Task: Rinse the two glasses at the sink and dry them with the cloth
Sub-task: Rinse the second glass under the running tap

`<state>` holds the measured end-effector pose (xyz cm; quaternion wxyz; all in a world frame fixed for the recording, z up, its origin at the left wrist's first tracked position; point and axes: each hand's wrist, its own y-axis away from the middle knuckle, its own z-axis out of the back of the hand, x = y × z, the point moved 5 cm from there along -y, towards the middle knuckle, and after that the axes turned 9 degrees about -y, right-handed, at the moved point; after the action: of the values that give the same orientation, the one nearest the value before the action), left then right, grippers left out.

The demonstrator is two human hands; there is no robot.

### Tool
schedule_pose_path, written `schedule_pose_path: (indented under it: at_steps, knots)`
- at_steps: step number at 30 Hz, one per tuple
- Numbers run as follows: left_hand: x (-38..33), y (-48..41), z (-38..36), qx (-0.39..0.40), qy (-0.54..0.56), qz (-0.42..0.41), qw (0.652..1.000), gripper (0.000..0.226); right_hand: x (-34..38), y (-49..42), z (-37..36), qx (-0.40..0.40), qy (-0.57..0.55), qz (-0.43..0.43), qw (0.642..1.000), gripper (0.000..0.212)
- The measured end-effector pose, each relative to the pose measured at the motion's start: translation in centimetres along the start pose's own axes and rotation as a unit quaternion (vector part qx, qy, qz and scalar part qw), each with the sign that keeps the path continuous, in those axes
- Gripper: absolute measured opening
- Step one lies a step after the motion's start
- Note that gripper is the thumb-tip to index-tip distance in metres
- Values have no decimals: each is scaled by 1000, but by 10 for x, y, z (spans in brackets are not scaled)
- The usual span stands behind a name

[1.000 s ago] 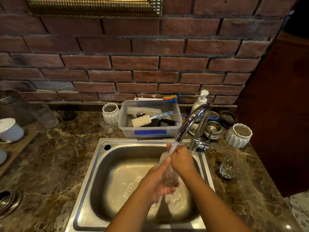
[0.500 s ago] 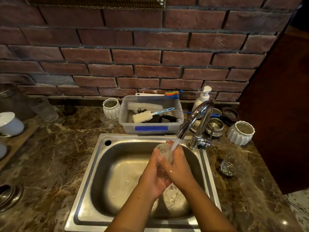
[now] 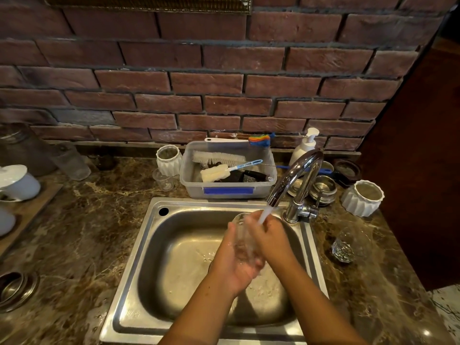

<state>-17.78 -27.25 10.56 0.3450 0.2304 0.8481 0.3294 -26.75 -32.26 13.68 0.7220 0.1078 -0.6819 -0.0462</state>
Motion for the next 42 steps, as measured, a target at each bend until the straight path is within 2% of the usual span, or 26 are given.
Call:
schedule_pose_path:
  at_steps: [3, 5, 7, 10, 12, 15, 18, 21, 24, 25, 28, 30, 33, 36, 39, 42]
  knots:
    - [-2, -1, 1, -5, 17, -1, 1000, 52, -14, 9, -12, 71, 24, 8, 997, 58]
    - [-1, -1, 3, -13, 16, 3, 1000, 52, -15, 8, -11, 89, 44, 1, 995, 68]
    - [2, -3, 5, -12, 16, 13, 1000, 55, -12, 2, -4, 85, 57, -15, 995, 56]
    - [5, -3, 4, 11, 8, 21, 1000, 59, -7, -7, 4, 50, 66, -13, 996, 25]
    - [8, -4, 4, 22, -9, 24, 999, 64, -1, -12, 4, 36, 58, 2, 998, 16]
    - [10, -6, 5, 30, -77, 23, 996, 70, -2, -21, 10, -14, 31, -23, 999, 34]
    - [5, -3, 1, 33, -177, -4, 984, 69, -4, -25, 13, -8, 37, -19, 999, 44]
    - [-1, 0, -6, 14, -199, -32, 979, 58, 1, -20, 15, -27, 52, 2, 998, 32]
    - [-3, 3, -11, 3, -150, -49, 987, 49, 6, -7, 8, -27, 5, 17, 999, 11]
    - [-4, 3, -12, 4, -117, -52, 992, 46, 4, 0, 3, -15, -22, 2, 1000, 12]
    - [-6, 4, -11, 26, -18, -30, 999, 46, -5, 19, -10, 22, -74, -20, 997, 53]
    - [-6, 4, -9, 38, -18, -21, 999, 49, -9, 19, -9, 46, -78, -19, 996, 61]
    - [-4, 2, -3, 41, -69, -21, 997, 57, -9, 6, 3, 25, -17, -45, 999, 40]
    - [2, -2, 0, 72, -86, -6, 994, 55, -2, -6, 10, 8, 8, -22, 1000, 21]
    - [6, 0, 0, 77, -126, 8, 989, 65, 2, -14, 14, -27, 21, -30, 999, 29]
    - [0, 1, 1, 41, -221, -18, 974, 61, 2, -18, 16, -35, 58, -12, 998, 37]
